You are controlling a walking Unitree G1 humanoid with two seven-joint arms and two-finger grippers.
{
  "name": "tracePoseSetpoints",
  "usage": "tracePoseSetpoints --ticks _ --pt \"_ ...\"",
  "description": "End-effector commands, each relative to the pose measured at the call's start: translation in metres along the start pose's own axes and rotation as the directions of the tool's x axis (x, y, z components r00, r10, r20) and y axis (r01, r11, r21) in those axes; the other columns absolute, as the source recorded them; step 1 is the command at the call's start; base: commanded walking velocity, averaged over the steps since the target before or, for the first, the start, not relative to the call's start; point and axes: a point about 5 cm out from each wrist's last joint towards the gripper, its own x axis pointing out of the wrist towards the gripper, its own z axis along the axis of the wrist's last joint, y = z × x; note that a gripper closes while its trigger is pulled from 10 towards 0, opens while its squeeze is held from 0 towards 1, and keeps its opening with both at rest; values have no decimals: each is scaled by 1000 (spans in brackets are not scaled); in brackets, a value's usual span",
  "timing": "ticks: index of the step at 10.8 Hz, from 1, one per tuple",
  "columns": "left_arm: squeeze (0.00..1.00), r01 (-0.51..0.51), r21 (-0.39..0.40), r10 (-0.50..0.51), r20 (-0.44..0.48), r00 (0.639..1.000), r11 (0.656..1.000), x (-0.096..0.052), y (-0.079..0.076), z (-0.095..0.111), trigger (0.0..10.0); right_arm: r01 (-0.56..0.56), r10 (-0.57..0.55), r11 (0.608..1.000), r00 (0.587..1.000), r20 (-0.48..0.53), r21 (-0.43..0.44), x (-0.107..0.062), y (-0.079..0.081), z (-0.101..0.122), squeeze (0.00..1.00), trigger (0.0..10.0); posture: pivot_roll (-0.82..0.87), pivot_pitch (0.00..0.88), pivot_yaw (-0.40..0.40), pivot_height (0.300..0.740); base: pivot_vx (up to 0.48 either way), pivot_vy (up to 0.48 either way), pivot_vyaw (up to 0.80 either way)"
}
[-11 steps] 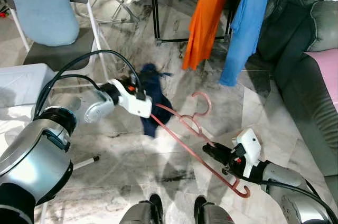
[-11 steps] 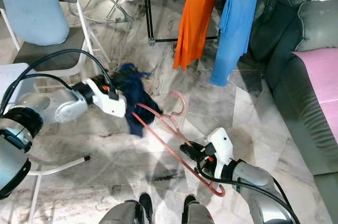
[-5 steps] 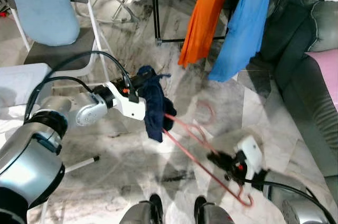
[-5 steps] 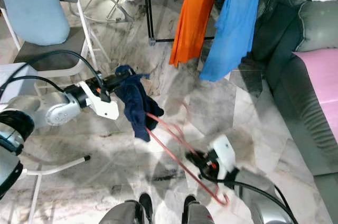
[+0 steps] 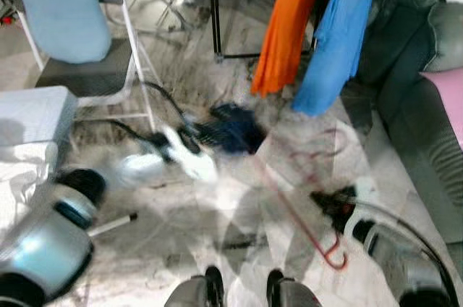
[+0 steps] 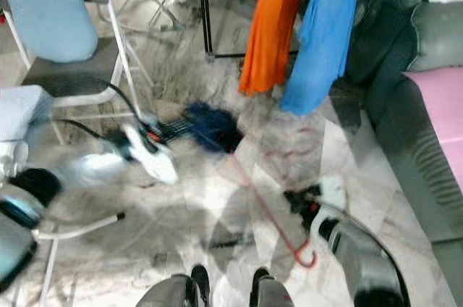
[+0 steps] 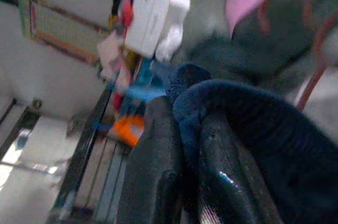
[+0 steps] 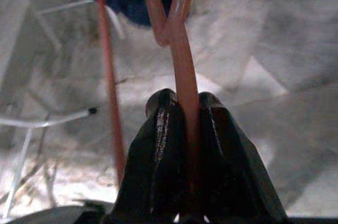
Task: Hang hanger
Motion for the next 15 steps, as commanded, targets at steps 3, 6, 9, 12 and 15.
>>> tracePoseSetpoints --ticks 3,6,9,12,15 --pt "0 153 -98 -134 173 976 983 25 -47 39 10000 -23 21 999 998 51 29 15 11 11 0 10000 -23 243 63 740 0 0 0" --pt "0 70 -144 -91 -146 985 987 34 -52 12 10000 -197 199 977 980 23 -81 10 38 7 0 10000 -57 246 71 740 0 0 0" --pt "0 114 -174 -164 -306 938 978 16 -77 1 10000 -42 51 995 993 105 -88 5 23 18 0 10000 -70 239 80 740 0 0 0" --pt "0 17 -232 -64 -199 978 973 23 -75 19 10000 270 -258 963 932 255 -15 8 -12 51 0 10000 -55 231 73 740 0 0 0" --pt "0 34 -296 -63 -87 994 954 28 -85 40 10000 323 -378 925 816 437 198 5 -21 95 0 10000 -48 234 67 740 0 0 0"
